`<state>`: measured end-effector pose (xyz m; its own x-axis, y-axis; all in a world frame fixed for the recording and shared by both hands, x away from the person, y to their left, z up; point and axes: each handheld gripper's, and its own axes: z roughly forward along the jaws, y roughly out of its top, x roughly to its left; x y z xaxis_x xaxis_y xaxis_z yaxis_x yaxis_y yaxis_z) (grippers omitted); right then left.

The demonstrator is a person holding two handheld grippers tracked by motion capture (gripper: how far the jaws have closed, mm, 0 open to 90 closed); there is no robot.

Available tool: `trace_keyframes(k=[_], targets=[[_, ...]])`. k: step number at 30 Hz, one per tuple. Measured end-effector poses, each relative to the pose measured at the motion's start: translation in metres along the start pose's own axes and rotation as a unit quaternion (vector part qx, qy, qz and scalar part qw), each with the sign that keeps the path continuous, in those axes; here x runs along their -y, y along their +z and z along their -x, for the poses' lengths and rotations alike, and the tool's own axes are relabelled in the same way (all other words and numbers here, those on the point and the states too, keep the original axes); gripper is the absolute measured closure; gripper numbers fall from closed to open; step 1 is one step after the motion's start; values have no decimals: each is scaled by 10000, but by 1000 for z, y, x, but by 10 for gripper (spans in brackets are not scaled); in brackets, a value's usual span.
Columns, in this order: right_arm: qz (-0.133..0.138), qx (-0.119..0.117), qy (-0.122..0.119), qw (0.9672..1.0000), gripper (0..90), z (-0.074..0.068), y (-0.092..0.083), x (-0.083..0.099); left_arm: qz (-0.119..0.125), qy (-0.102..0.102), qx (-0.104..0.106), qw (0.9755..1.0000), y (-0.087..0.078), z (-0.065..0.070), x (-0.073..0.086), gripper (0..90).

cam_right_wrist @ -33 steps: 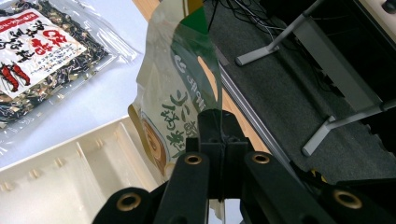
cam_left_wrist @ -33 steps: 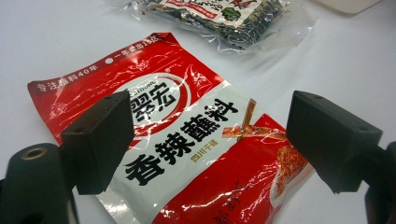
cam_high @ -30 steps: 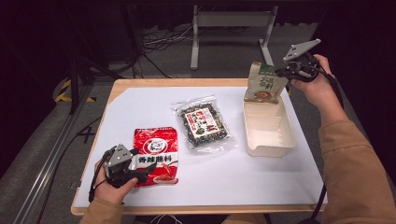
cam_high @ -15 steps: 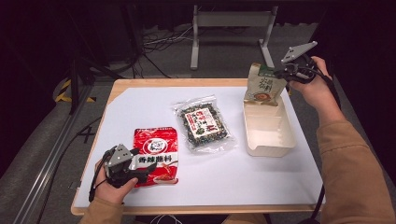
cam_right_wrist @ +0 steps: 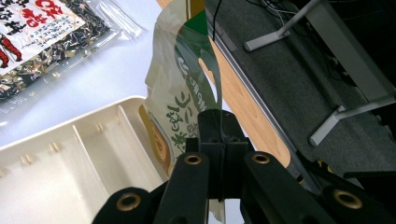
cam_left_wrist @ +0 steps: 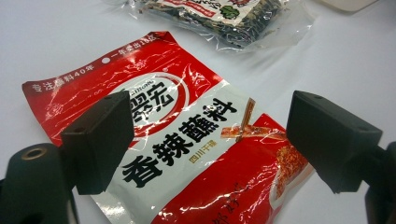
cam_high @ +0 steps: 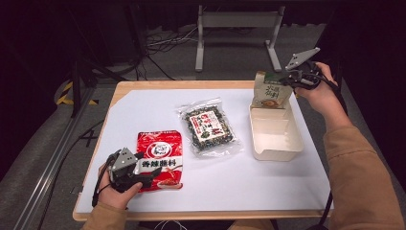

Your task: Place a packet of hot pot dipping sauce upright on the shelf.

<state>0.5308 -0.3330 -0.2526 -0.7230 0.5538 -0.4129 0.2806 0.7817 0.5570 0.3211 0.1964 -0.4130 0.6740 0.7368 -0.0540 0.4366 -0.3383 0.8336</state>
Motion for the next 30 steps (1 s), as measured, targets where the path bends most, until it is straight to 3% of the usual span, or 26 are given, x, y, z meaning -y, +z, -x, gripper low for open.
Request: trace_keyframes(k=[14,20,27,30], targets=[[-164,-162,114,9997,891,-5,12,6,21,-16,12,10000,0,0,0,159],[-456,-202,138,9987,863,-7,20,11,8,-14,12,10000,1,0,-1,159],[-483,-183,315,9982,789,-6,18,16,-1,29,28,10000,2,0,-2,159],[-392,-110,399,9984,666,-6,16,16,-2,4,29,10000,3,1,-2,159]])
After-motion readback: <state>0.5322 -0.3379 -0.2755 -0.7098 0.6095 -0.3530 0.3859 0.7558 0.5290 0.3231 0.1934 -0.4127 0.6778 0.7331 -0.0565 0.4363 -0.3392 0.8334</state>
